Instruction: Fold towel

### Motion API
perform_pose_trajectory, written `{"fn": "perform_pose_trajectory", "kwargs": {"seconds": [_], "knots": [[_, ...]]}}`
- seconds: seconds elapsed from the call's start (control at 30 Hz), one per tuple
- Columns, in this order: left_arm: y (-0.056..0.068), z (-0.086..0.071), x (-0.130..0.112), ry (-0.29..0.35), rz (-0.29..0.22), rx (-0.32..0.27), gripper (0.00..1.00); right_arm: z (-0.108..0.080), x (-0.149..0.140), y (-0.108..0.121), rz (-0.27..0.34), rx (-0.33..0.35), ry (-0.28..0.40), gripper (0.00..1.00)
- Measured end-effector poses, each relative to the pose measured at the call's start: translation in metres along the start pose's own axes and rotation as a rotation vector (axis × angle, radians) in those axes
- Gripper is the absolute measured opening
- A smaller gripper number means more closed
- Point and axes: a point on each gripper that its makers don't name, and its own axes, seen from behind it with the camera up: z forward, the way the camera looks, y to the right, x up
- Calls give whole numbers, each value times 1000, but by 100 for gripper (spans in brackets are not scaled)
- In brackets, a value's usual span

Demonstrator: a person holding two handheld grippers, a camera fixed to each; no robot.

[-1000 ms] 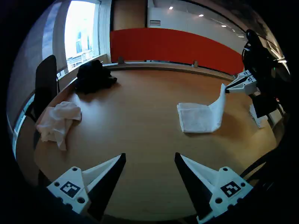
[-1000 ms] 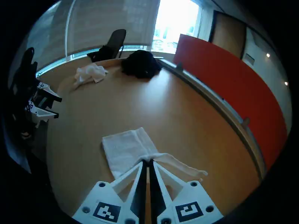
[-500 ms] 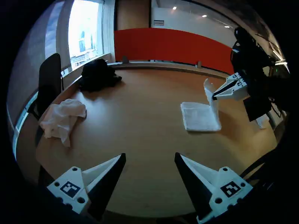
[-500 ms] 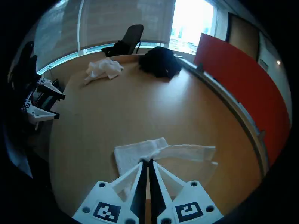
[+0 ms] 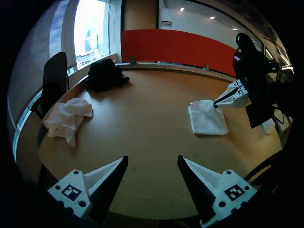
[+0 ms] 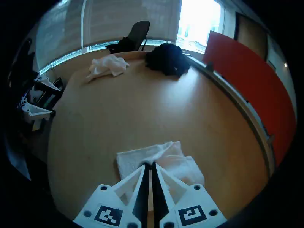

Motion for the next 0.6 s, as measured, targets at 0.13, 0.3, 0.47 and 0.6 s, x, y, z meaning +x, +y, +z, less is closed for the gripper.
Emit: {"fn": "perform_pose_trajectory", "kwargs": {"seconds": [0.13, 0.3, 0.47, 0.6], "knots": [[-1, 1, 0, -2, 2, -1, 97, -4, 6, 1, -5, -3, 14, 4], [-2, 1, 1, 0, 6, -1, 97, -8, 11, 0, -17, -6, 27, 4], [-2, 2, 2, 3, 8, 0, 97, -9, 13, -2, -20, -5, 30, 4], [-2, 2, 2, 2, 7, 0, 97, -8, 13, -4, -23, -1, 33, 4]]}}
